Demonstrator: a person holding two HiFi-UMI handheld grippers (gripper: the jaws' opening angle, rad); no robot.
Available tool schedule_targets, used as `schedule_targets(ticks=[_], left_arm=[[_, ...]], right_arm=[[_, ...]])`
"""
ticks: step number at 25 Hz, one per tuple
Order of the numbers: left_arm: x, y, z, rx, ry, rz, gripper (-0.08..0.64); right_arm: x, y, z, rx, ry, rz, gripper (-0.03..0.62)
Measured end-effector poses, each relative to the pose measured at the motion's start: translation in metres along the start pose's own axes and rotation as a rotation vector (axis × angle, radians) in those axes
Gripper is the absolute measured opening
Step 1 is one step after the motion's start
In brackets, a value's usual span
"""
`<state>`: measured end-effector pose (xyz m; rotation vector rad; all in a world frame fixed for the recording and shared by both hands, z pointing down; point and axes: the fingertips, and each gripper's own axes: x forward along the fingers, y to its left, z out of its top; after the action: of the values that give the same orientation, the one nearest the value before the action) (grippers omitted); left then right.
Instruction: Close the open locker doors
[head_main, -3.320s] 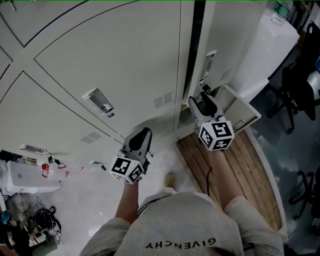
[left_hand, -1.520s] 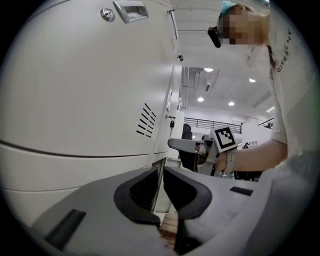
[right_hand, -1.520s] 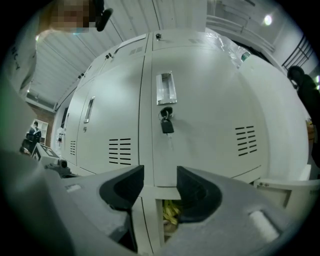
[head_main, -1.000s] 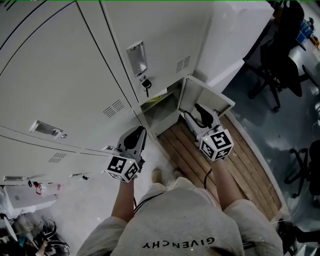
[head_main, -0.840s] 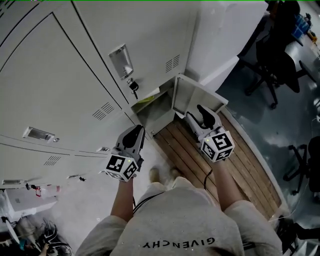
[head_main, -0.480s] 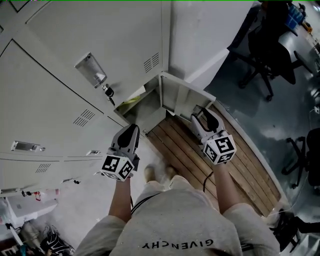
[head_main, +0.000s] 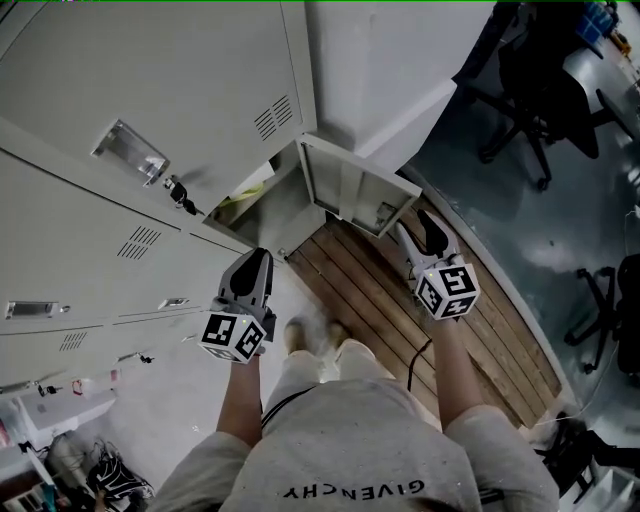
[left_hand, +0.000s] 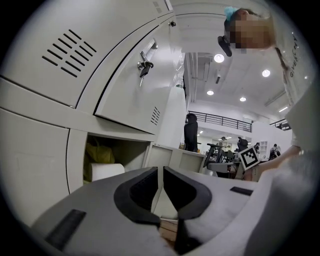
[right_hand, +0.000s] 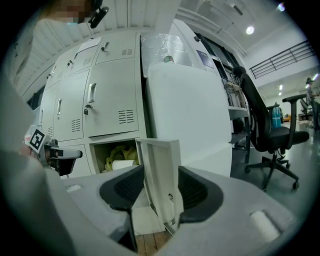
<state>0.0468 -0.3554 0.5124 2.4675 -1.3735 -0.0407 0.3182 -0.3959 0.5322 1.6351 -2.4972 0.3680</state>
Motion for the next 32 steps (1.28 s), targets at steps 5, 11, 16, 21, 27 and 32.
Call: schedule_targets(ticks=[5, 11, 16, 21, 27, 32], left_arm=[[0.006, -0.004, -0.011, 0.002, 0.028, 0.014, 0.031], [0.004, -0.003, -0.017, 0.004, 0.037, 0.047, 0.031], [0.0, -0.005, -0.016, 0.004, 0.031, 0.064, 0.031], [-0.004, -0.012, -0.01, 0.006, 0.019, 0.063, 0.031], [-0.014, -0.006, -0.005, 0.007, 0.0, 0.087, 0.031], [-0.027, 0.006, -0.003, 0.007, -0.007, 0.113, 0.031]], right_arm=[[0.02, -0.019, -0.001, 0.002, 0.003, 0.022, 0.212], [0.035, -0.017, 0.001, -0.041, 0.017, 0.075, 0.215], [0.032, -0.007, -0.003, -0.051, 0.027, 0.107, 0.215], [0.023, 0.008, -0.007, -0.059, 0.051, 0.149, 0.215], [0.013, 0.032, -0.014, -0.107, 0.084, 0.194, 0.214], [0.009, 0.054, -0.021, -0.113, 0.099, 0.226, 0.213]])
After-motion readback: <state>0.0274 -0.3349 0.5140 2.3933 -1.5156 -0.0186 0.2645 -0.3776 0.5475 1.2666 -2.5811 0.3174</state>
